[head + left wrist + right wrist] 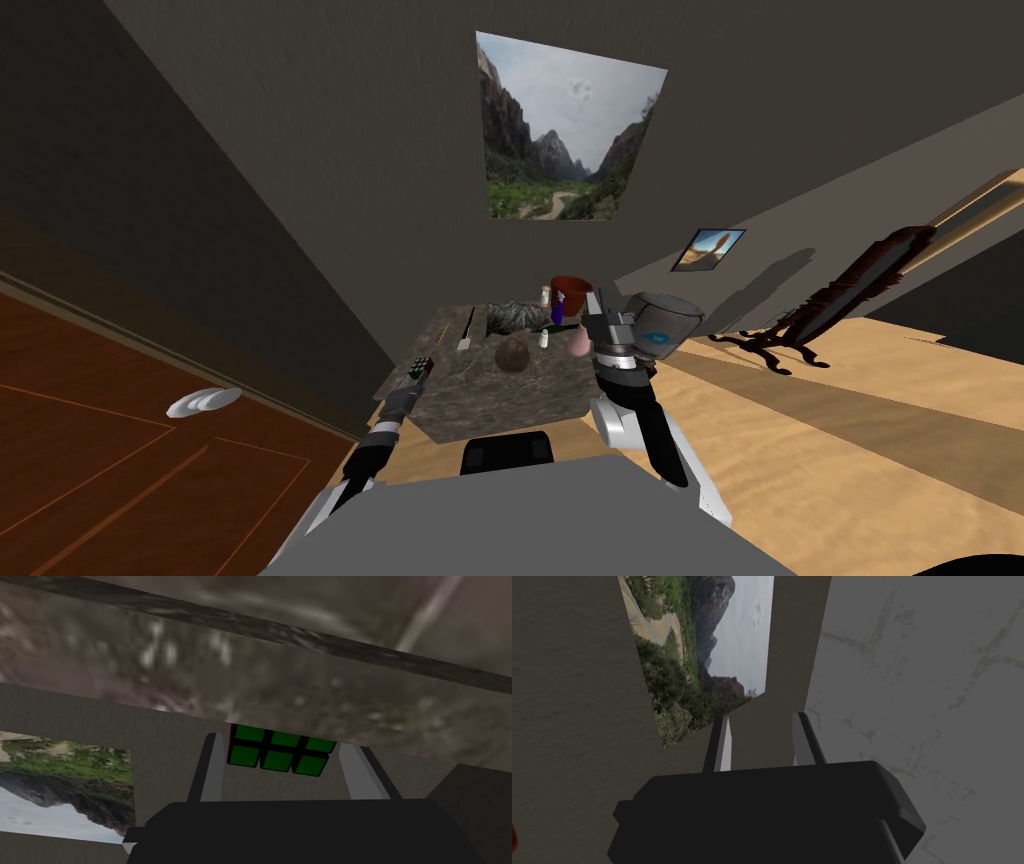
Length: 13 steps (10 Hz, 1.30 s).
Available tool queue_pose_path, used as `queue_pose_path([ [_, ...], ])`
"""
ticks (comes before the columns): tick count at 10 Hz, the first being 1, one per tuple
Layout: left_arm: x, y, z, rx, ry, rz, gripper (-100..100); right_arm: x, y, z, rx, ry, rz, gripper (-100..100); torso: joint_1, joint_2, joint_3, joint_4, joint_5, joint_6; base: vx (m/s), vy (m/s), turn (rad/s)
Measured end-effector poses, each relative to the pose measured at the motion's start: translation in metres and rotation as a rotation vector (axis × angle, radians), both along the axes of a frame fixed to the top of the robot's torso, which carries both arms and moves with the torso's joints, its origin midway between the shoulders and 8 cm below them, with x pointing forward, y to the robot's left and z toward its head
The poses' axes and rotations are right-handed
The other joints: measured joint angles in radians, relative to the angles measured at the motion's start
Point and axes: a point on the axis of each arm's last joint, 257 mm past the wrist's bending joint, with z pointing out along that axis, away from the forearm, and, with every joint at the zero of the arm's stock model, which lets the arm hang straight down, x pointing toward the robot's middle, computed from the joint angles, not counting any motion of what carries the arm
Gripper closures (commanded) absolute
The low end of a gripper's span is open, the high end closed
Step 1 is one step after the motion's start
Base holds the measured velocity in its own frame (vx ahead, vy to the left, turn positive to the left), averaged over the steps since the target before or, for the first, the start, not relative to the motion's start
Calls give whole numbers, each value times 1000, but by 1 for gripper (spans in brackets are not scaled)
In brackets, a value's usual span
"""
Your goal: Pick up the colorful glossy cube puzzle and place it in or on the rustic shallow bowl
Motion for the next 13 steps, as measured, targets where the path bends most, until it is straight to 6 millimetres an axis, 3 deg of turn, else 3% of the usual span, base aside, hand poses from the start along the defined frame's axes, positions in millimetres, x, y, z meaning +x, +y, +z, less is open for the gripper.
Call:
queue_pose_path([
  [1, 0, 0, 0, -1, 0, 0, 0, 0, 0, 0, 0, 0, 0, 0, 0, 0, 0, 0, 0, 0, 0, 0, 0],
  [2, 0, 0, 0, -1, 0, 0, 100, 0, 0, 0, 0, 0, 0, 0, 0, 0, 0, 0, 0, 0, 0, 0, 0],
  [3, 0, 0, 0, -1, 0, 0, 0, 0, 0, 0, 0, 0, 0, 0, 0, 0, 0, 0, 0, 0, 0, 0, 0],
  [4, 0, 0, 0, -1, 0, 0, 100, 0, 0, 0, 0, 0, 0, 0, 0, 0, 0, 0, 0, 0, -93, -83, 44],
  [6, -1, 13, 8, 14, -5, 14, 100, 0, 0, 0, 0, 0, 0, 0, -7, 11, 4, -1, 0, -3, -136, -144, 33],
  [13, -5, 49, 24, 39, 23, 71, 100, 0, 0, 0, 0, 0, 0, 0, -11, 6, 2, -2, -1, -2, -74, -167, -1],
])
